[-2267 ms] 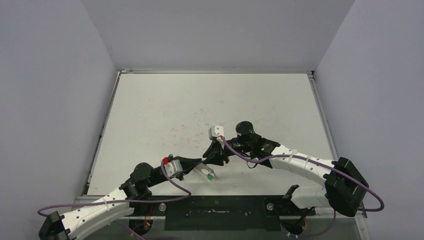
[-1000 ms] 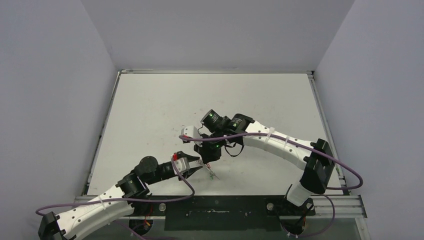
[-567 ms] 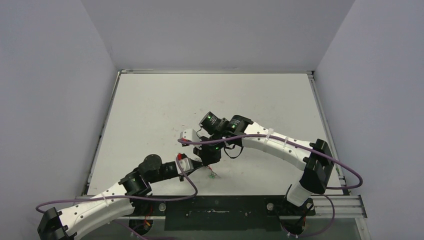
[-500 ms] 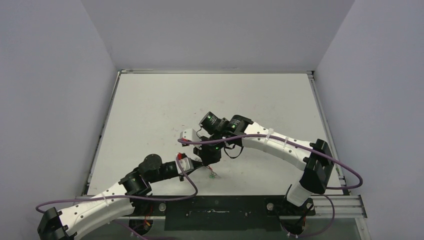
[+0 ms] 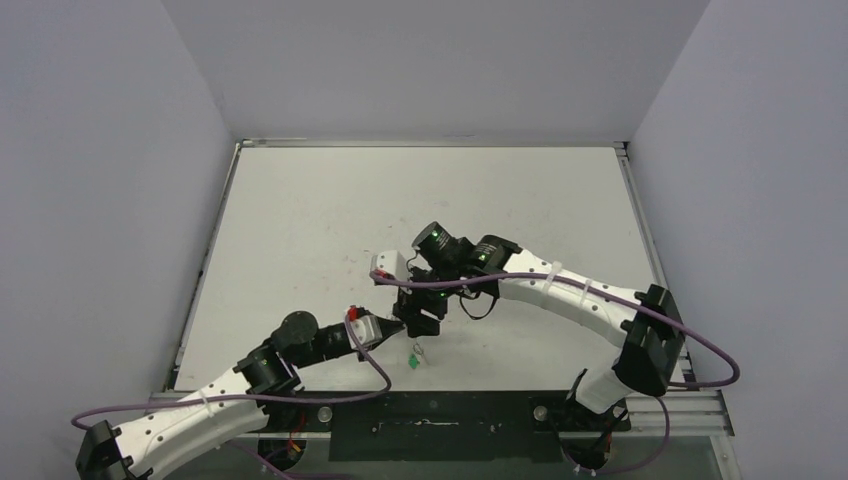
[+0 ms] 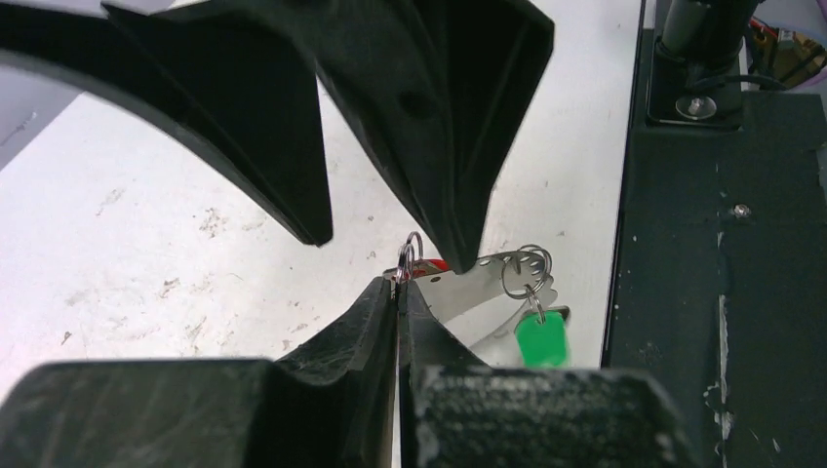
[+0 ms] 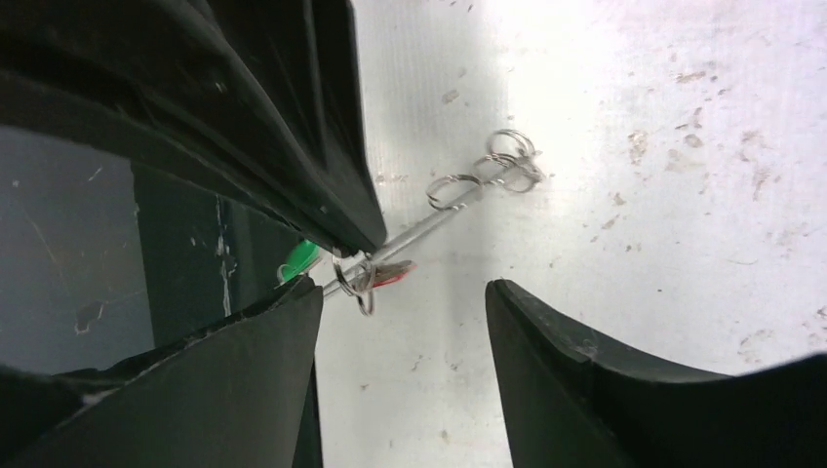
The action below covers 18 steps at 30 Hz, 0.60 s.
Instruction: Put the keys on the keyring
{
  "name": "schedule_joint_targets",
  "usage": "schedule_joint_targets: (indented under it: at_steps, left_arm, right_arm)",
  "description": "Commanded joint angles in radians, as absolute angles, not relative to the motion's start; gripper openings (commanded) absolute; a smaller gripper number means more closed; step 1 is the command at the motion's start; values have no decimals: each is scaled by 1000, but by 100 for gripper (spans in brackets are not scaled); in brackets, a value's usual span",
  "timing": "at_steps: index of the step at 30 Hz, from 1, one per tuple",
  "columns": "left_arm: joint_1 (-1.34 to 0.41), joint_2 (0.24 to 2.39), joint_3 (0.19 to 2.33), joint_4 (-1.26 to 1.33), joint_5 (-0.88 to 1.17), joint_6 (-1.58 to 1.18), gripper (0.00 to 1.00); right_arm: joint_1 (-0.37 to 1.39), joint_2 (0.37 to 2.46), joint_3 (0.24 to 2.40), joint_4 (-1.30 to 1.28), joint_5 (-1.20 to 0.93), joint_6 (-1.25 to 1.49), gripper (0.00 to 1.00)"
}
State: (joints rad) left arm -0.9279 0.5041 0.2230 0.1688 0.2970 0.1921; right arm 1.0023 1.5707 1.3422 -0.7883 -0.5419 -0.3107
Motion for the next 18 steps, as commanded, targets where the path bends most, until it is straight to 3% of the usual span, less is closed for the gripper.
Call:
schedule_joint_targets:
  at_steps: [1,8,18]
  left_arm:
    - [-928,459,192,328,275,161,0]
    - [-928,430,110,503,254,127,0]
    - [-928,442,55,652,252,94,0]
  right_arm:
    - [917,1433,1254,-581,-652,-266,64]
    - [814,1328,1092,-392,-852,-244,67]
    - [790,1304,968,-260,-995,-316,59]
